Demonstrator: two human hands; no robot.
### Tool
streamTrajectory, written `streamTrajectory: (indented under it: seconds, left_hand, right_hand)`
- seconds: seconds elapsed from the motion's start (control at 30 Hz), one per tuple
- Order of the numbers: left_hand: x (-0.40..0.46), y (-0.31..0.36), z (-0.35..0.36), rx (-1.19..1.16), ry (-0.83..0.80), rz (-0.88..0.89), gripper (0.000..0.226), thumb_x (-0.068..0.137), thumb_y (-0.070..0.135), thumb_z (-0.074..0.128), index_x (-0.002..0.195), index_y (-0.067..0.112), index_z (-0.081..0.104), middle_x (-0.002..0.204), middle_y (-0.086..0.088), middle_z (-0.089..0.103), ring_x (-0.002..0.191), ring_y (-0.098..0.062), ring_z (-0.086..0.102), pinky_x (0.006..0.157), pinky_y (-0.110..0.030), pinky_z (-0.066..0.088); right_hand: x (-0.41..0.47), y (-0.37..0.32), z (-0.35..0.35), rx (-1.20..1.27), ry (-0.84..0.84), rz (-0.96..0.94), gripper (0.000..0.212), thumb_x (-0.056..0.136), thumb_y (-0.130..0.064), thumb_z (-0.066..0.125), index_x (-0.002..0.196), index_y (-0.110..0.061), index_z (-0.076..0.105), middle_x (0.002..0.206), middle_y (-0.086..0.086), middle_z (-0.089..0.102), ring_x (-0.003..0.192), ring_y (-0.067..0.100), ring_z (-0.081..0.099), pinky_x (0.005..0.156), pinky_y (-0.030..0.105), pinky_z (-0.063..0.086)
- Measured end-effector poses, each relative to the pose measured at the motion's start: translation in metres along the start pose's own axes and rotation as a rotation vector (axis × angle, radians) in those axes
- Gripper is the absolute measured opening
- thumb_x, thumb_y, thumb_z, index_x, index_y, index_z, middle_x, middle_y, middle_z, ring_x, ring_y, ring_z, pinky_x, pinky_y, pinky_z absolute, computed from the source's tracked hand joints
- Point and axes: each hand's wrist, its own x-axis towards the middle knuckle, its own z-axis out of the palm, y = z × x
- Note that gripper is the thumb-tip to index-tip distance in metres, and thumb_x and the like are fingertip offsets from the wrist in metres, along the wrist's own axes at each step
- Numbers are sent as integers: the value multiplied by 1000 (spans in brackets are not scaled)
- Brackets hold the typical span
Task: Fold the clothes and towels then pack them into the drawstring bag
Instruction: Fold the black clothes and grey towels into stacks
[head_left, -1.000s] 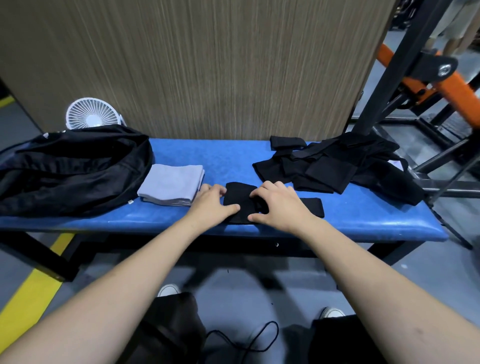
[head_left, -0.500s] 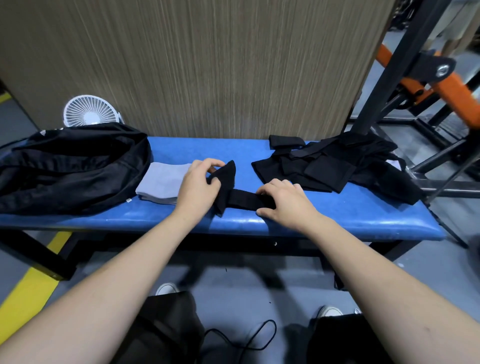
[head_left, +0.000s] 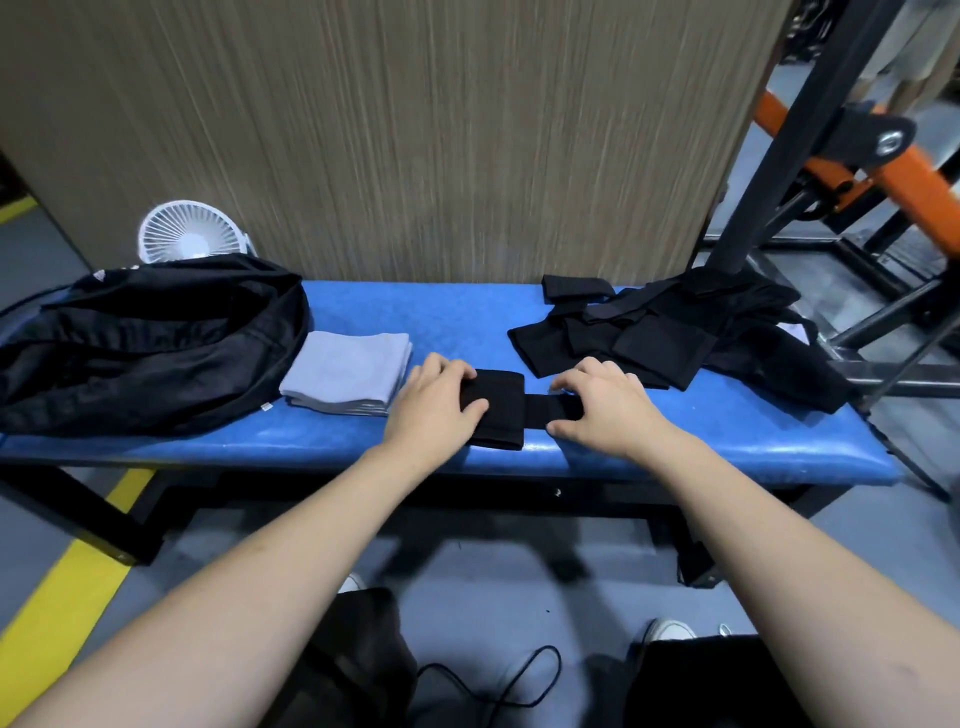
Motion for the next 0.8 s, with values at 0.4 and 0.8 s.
streamTrajectory:
  seconds: [0.4, 0.8]
  left_hand:
    - [1, 2, 8, -30, -48, -159, 50, 84, 51, 68, 116, 16, 53, 121, -4, 52, 117, -25, 47, 100, -35, 39]
    - [10, 2, 0, -432, 58, -282, 22, 84, 22, 64, 100, 18, 48, 93, 0, 64, 90, -21, 60, 71, -31, 39]
  right_hand:
    - [4, 0, 2, -73, -51, 16, 54, 79, -55, 69, 127, -32, 57, 115, -6, 43, 109, 19, 40, 85, 31, 29]
    - [0, -2, -1, -41, -49, 1, 58, 78, -53, 69, 129, -27, 57, 114, -5, 43, 110, 20, 41, 85, 30, 28]
